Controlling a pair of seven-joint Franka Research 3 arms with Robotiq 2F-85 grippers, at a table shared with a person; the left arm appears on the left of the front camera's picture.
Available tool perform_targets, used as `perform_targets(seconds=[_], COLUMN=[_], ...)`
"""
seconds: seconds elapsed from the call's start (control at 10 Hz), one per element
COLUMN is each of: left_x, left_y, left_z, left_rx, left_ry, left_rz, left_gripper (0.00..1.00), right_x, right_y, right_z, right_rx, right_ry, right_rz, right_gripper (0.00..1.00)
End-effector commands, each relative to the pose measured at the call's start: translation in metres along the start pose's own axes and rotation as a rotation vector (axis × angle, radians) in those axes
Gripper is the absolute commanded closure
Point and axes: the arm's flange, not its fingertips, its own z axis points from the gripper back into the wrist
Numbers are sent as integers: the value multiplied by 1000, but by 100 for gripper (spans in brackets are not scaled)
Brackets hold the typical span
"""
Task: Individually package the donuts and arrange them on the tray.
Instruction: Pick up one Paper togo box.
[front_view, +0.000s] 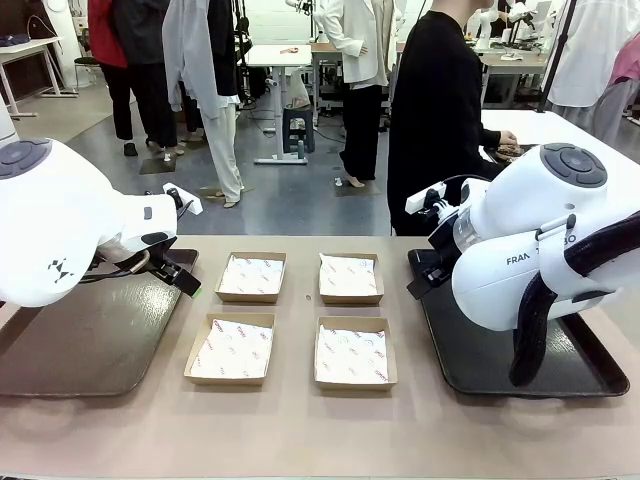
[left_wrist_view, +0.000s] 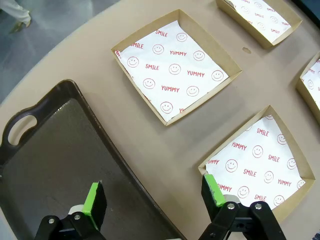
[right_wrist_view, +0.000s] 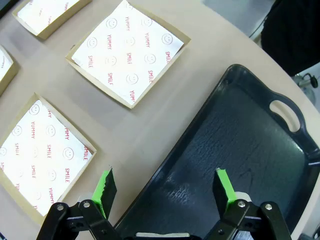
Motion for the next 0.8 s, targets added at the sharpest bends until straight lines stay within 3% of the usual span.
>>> perform_targets(seconds=[0.0, 0.3, 0.6, 0.7], left_x=[-8, -85, -116, -7], left_y=[-1, -3, -15, 16], left_z=[10, 85, 122, 84], left_rx=[2, -99, -144, -116], left_ry=[12, 82, 103, 104], left_rz=[-12, -9, -55, -14], left_gripper=[0, 0, 0, 0], right_x=[-15, -93, -124, 11], right_y=[6, 39, 58, 27], right_z=[4, 83, 128, 73], right_rx=[74, 158, -15, 128], right_ry=[21, 20, 178, 64], right_rz=[1, 26, 53, 20], right_gripper=[0, 0, 0, 0])
